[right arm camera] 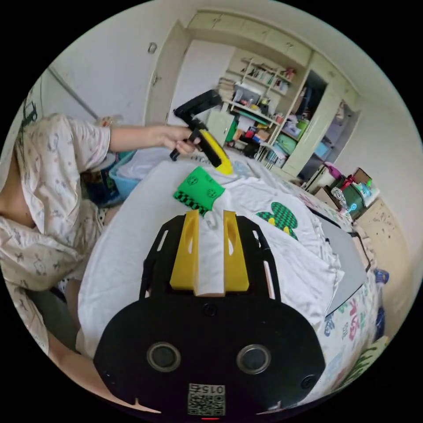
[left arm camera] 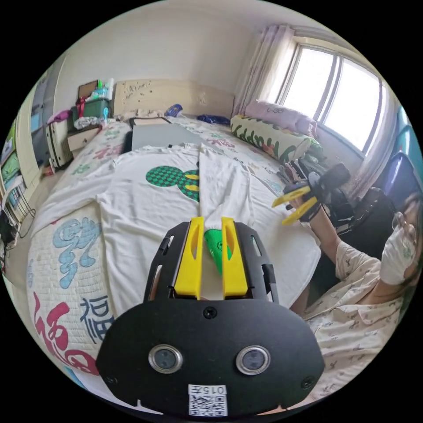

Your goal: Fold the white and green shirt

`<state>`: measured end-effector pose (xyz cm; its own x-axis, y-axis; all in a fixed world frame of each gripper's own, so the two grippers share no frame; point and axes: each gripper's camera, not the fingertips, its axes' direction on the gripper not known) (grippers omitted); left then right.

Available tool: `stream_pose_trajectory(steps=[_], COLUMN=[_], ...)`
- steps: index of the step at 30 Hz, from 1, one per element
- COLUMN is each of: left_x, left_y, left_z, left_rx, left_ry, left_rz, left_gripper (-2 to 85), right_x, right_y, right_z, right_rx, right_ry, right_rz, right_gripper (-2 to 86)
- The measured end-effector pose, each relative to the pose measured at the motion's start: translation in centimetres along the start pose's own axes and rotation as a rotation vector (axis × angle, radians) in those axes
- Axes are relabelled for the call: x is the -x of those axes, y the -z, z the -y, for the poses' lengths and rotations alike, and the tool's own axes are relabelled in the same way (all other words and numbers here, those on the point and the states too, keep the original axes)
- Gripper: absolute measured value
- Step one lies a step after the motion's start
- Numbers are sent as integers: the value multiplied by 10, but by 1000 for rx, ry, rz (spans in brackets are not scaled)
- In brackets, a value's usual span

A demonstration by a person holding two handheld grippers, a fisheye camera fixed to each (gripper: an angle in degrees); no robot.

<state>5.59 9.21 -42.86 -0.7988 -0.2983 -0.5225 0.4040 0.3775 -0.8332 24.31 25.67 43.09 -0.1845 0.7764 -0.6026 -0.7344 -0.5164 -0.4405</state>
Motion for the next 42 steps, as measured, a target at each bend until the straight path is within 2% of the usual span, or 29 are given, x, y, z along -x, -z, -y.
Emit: stream_pose_trajectory(steps=[3, 6, 10, 14, 18, 21, 24, 25, 27, 30, 31, 33, 35, 38, 42], left_x=[7, 11, 14, 14, -5, -27, -37, -41, -45, -53, -55, -57, -60, -63, -63], left_y=[-19, -37, -62, -68, -48, -51, -95, -93, -95, -77, -63, -41, -23, -32, -73], left_z=[16, 24, 27, 24, 21, 18, 6, 1, -2, -17, -24, -34, -45, -57, -72], left_rx=[54, 112, 197, 211, 176, 193, 337, 283, 324, 281, 233, 156, 66, 15, 88], left_ry=[22, 14, -4, -20, -72, -137, -189, -200, -215, -250, -248, -236, -241, -271, -351], left_rz=[10, 11, -14, -20, -21, 85, 201, 238, 315, 411, 428, 382, 140, -38, 29], left_gripper=[78, 83, 80, 57, 30, 27, 33, 37, 55, 102, 106, 106, 110, 125, 119], right_x=[13, -4, 1, 11, 21, 19, 14, 8, -18, -92, -124, -161, -190, -216, -233], right_y=[-26, -40, -66, -51, -32, -29, -37, -36, -21, 34, 55, 78, 92, 81, 65], right_z=[6, 10, 16, 7, -2, -2, 2, -2, -17, -61, -86, -124, -165, -185, -169], right_rx=[61, 47, 202, 169, 132, 142, 205, 218, 184, 15, -41, -70, -101, -79, 9], right_ry=[1, -100, -83, -79, -43, -34, -9, 1, -56, -327, -477, -683, -855, -931, -874], right_rz=[-47, 49, 146, 121, 175, 176, 147, 105, 44, -70, -142, -277, -410, -388, -382], right_gripper=[105, 95, 62, 3, -6, -4, 23, 45, 74, 94, 101, 108, 112, 115, 109])
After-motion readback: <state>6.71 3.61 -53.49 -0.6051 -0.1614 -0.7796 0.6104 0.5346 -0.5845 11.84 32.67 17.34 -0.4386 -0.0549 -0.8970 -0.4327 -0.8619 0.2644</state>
